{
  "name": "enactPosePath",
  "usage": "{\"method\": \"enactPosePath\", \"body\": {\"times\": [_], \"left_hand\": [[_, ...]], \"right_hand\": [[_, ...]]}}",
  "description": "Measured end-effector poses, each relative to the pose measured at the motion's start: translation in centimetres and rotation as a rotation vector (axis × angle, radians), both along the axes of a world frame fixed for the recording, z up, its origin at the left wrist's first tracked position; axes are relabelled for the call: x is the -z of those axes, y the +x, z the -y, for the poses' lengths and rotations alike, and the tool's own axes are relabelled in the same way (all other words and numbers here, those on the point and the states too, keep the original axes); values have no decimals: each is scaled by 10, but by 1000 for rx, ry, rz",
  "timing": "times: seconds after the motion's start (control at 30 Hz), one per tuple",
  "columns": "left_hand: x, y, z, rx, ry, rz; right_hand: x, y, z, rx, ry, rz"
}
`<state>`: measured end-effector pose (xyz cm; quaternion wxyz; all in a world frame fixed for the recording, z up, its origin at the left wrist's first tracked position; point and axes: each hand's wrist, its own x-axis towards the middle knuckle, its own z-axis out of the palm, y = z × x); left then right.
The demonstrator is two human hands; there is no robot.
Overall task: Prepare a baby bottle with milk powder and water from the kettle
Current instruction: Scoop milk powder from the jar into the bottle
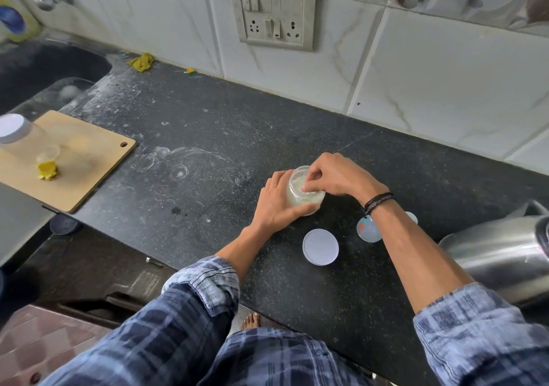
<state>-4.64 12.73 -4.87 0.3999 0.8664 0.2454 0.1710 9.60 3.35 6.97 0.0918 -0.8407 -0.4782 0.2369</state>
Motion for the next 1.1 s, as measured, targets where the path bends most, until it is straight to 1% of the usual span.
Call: {"method": "enactPosePath", "body": {"times": [0.2, 0.5, 0.7, 0.87, 1.1], "left_hand": [[0, -1, 0, -3, -1, 4], [3, 0, 0, -6, 1, 8], [2, -1, 0, -4, 2, 14], [2, 0, 0, -4, 6, 14], [5, 1, -1, -6, 9, 12]], "right_hand": [[2, 0, -5, -24, -37, 26], [0, 2, 0, -108, -12, 171], [-1, 10, 1, -177, -46, 100], [1, 15, 0, -174, -41, 118], [4, 15, 1, -148, 42, 111]]}}
